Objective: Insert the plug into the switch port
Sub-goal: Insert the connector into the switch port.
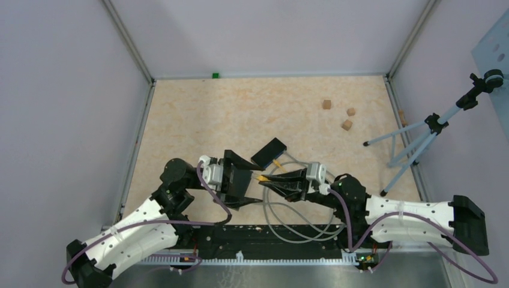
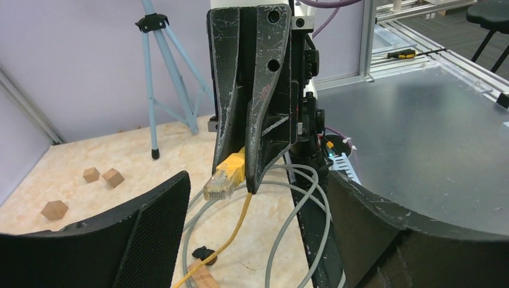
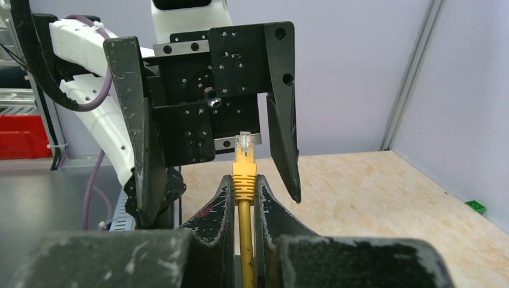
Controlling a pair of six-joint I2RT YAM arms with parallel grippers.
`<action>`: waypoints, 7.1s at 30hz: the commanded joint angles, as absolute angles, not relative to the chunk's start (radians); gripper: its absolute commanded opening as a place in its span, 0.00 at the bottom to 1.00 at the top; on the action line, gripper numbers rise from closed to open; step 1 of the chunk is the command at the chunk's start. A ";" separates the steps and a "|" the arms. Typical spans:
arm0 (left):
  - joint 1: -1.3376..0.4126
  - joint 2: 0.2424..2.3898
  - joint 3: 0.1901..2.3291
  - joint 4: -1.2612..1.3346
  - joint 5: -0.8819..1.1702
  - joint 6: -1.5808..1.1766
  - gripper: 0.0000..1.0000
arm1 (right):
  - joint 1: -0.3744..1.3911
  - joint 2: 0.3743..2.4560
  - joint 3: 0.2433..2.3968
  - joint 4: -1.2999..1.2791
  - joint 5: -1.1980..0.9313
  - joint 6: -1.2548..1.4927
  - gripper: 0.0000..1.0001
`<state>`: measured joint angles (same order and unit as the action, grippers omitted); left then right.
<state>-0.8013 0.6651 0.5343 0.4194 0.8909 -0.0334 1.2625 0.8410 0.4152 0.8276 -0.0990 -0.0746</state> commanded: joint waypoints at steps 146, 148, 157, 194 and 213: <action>-0.334 0.873 0.160 0.061 0.524 -0.601 0.59 | 1.138 1.872 0.366 1.342 -0.077 -0.343 0.00; -0.334 0.861 0.177 0.040 0.479 -0.598 0.62 | 1.135 1.866 0.347 1.341 -0.064 -0.331 0.00; -0.333 0.883 0.270 0.005 0.298 -0.587 0.67 | 1.133 1.854 0.262 1.359 -0.017 -0.318 0.00; -0.334 0.921 0.238 0.022 0.368 -0.565 0.58 | 1.121 1.841 0.353 1.187 -0.056 -0.319 0.00; -0.332 0.916 0.245 0.008 0.351 -0.565 0.60 | 1.122 1.827 0.295 1.220 -0.065 -0.324 0.00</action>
